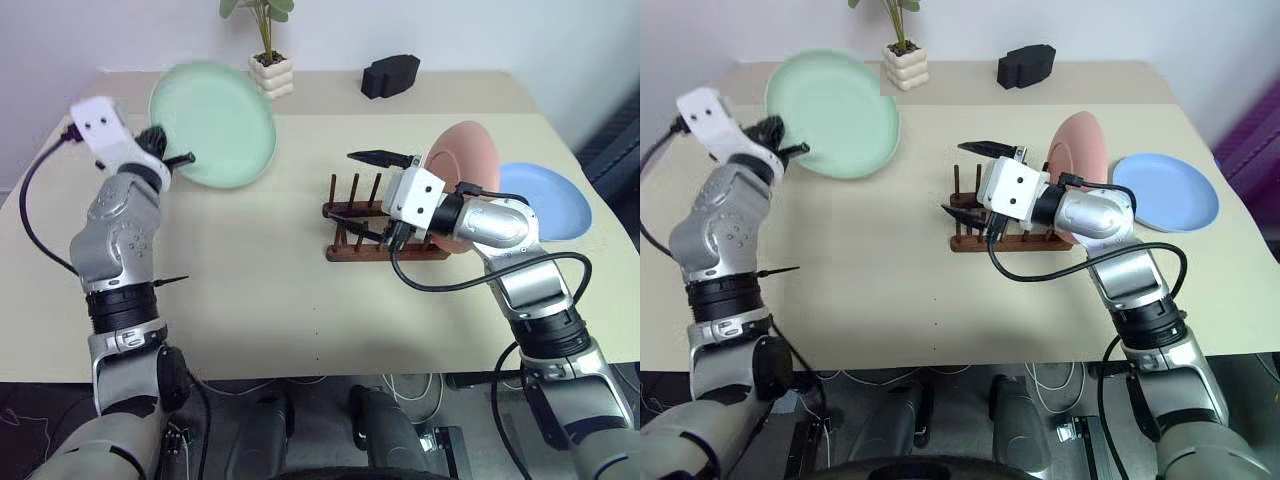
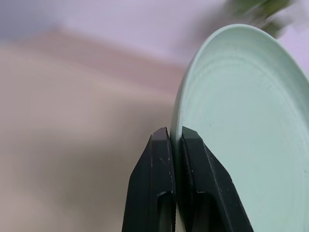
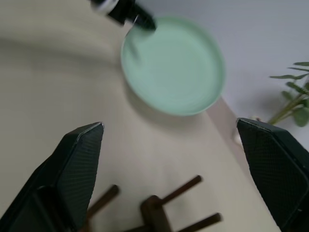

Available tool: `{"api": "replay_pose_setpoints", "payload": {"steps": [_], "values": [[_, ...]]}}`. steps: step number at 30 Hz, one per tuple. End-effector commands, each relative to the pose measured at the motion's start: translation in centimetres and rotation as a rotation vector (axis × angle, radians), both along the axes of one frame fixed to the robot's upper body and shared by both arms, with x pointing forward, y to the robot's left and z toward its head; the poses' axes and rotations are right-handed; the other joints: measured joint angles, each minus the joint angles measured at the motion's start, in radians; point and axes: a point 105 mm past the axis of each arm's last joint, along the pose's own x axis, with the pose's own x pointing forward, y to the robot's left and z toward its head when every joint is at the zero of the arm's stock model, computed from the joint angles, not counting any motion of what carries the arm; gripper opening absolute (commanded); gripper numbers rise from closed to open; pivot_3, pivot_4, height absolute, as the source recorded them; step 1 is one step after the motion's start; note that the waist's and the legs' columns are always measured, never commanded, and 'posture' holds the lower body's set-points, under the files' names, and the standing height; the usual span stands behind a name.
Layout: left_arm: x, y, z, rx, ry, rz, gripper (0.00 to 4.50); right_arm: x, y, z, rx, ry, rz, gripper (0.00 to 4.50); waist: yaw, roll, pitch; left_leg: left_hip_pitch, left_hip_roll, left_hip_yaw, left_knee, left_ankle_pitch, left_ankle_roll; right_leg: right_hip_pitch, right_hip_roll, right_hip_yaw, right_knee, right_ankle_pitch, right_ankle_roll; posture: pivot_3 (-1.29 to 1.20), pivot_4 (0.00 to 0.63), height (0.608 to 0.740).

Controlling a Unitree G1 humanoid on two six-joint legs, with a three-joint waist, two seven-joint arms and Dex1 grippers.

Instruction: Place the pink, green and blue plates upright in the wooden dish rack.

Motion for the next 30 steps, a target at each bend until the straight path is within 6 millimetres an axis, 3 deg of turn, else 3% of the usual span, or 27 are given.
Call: {"api": "replay_pose_setpoints", "payload": {"steps": [1, 5, 10, 21, 30], "values": [[-1.5, -3.9, 6.1, 0.149, -0.190, -0.076, 0.06, 0.6, 0.9, 1.8, -0.017, -0.162, -0.030, 4.50, 0.000, 0.000, 0.000, 0.000, 0.000, 0.000, 0.000, 0.000, 0.000, 0.000, 0.000, 0.000, 0.000, 0.000, 0.000, 0.00, 0.150, 0.736], [-2.7, -8.0, 9.0, 0.170, -0.266, -0.188, 0.06, 1.5, 2.0, 2.7, -0.036, -0.292, -0.073, 4.50, -0.001, 0.000, 0.000, 0.000, 0.000, 0.000, 0.000, 0.000, 0.000, 0.000, 0.000, 0.000, 0.000, 0.000, 0.000, 0.00, 0.150, 0.736], [-3.6, -10.8, 9.4, 0.204, -0.239, -0.275, 0.06, 2.2, 2.6, 3.4, -0.069, -0.442, -0.126, 4.50, -0.005, 0.000, 0.000, 0.000, 0.000, 0.000, 0.000, 0.000, 0.000, 0.000, 0.000, 0.000, 0.001, 0.000, 0.001, 0.00, 0.150, 0.736], [-4.6, -12.7, 8.8, 0.148, -0.180, -0.403, 0.06, 2.8, 3.0, 2.6, -0.143, -0.520, -0.129, 4.50, -0.004, 0.000, 0.000, 0.000, 0.000, 0.000, 0.000, 0.000, 0.000, -0.001, 0.001, 0.001, 0.001, 0.000, 0.001, 0.00, 0.150, 0.736], [-4.5, -12.7, 8.4, 0.138, -0.160, -0.408, 0.00, 2.6, 3.0, 2.4, -0.151, -0.526, -0.120, 0.16, -0.004, 0.000, 0.000, 0.000, 0.000, 0.000, 0.000, 0.001, 0.000, -0.001, 0.001, 0.001, 0.001, 0.000, 0.001, 0.00, 0.150, 0.736]]}}
